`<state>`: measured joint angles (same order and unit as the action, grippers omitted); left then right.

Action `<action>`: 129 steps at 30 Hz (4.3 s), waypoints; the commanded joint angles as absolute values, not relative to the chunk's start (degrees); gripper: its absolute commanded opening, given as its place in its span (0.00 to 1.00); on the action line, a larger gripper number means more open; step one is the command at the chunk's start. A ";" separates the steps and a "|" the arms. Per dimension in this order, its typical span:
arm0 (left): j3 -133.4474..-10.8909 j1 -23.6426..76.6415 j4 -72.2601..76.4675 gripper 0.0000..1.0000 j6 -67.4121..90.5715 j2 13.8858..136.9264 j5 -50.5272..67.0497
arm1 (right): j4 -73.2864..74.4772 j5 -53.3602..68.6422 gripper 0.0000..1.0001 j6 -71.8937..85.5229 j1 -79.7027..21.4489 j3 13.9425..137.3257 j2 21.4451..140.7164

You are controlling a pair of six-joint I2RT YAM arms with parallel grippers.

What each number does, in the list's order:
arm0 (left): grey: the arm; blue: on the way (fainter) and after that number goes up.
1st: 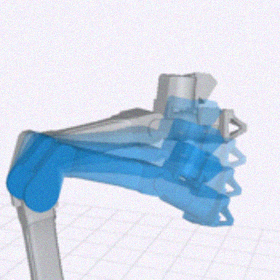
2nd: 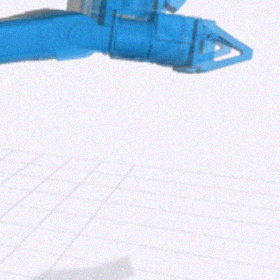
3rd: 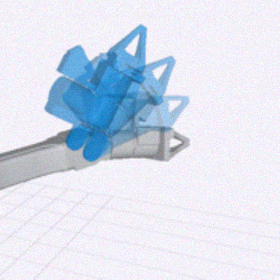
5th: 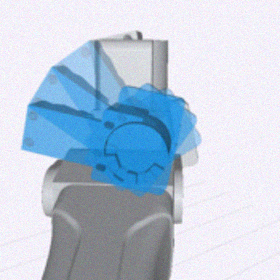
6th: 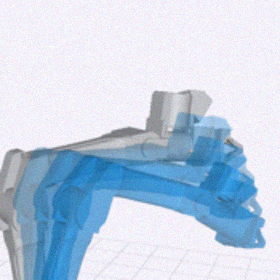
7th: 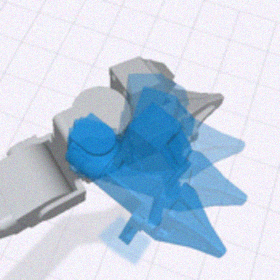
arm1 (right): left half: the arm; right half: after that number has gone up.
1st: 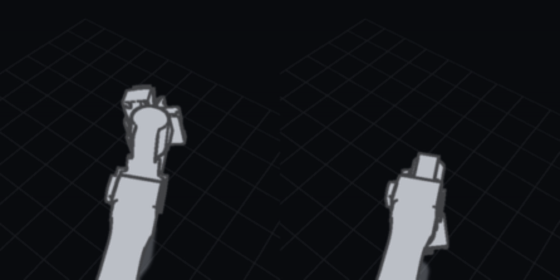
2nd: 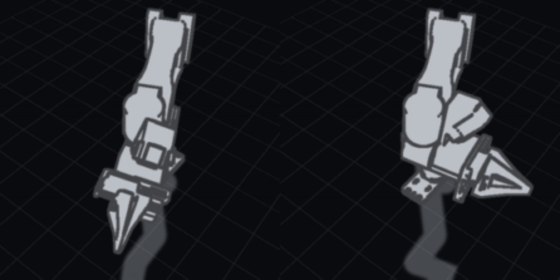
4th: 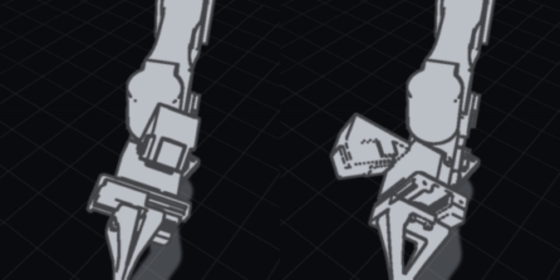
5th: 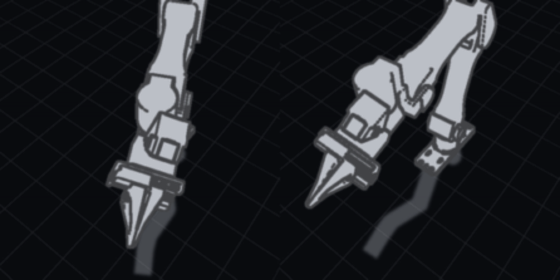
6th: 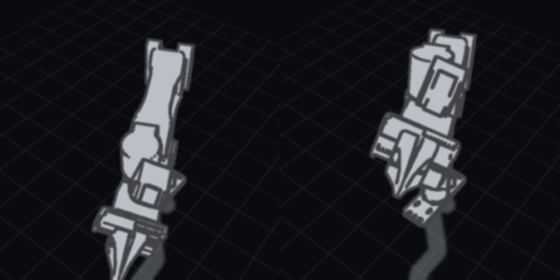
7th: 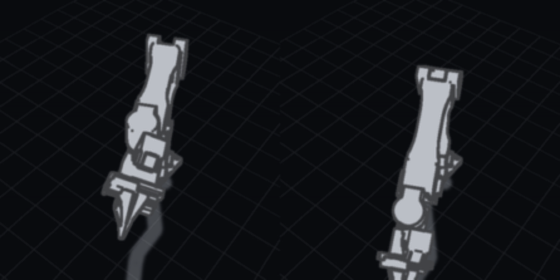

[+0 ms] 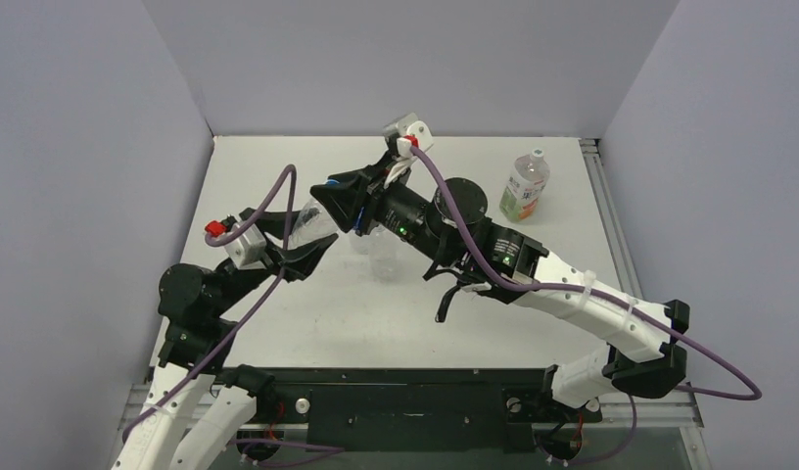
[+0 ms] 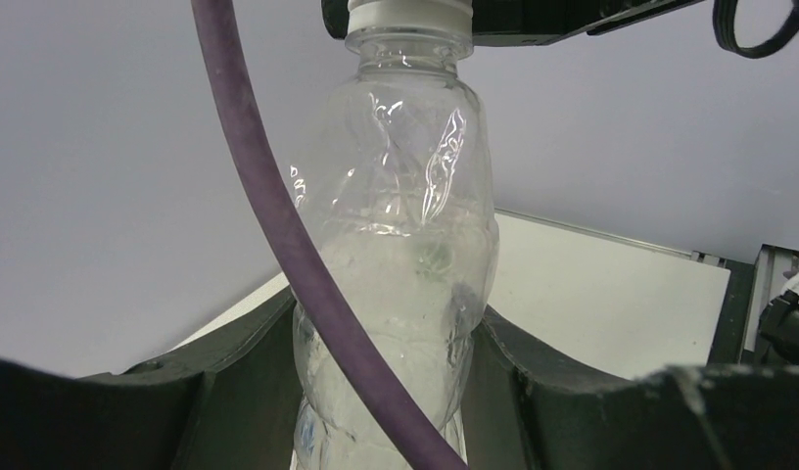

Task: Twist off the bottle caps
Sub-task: Unscrew the bottle cap from the plastic bottle.

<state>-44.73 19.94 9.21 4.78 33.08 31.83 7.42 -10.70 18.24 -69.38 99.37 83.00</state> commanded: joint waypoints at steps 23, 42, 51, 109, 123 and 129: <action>-53.43 20.38 18.23 0.10 35.79 34.53 58.83 | -35.54 52.78 0.00 30.95 -55.71 83.51 75.02; -47.83 20.39 5.05 0.08 1.13 32.23 24.07 | 3.14 -12.80 0.74 10.75 -68.72 94.61 73.27; -47.06 20.39 5.87 0.07 -1.23 33.05 16.66 | 9.56 -19.40 0.70 13.44 -71.76 100.52 80.93; -49.14 20.39 18.08 0.10 35.44 33.92 54.88 | -41.48 53.43 0.00 37.83 -54.42 80.97 77.68; -46.68 20.39 7.31 0.06 7.95 32.77 27.87 | -18.06 18.28 0.81 24.18 -54.77 79.49 68.67; -43.88 20.39 8.25 0.06 -1.05 32.75 14.79 | 1.07 -7.01 0.81 13.63 -63.54 90.69 72.72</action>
<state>-44.42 20.62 10.59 8.75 32.88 37.01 -10.72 13.78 22.79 -57.39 83.24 70.00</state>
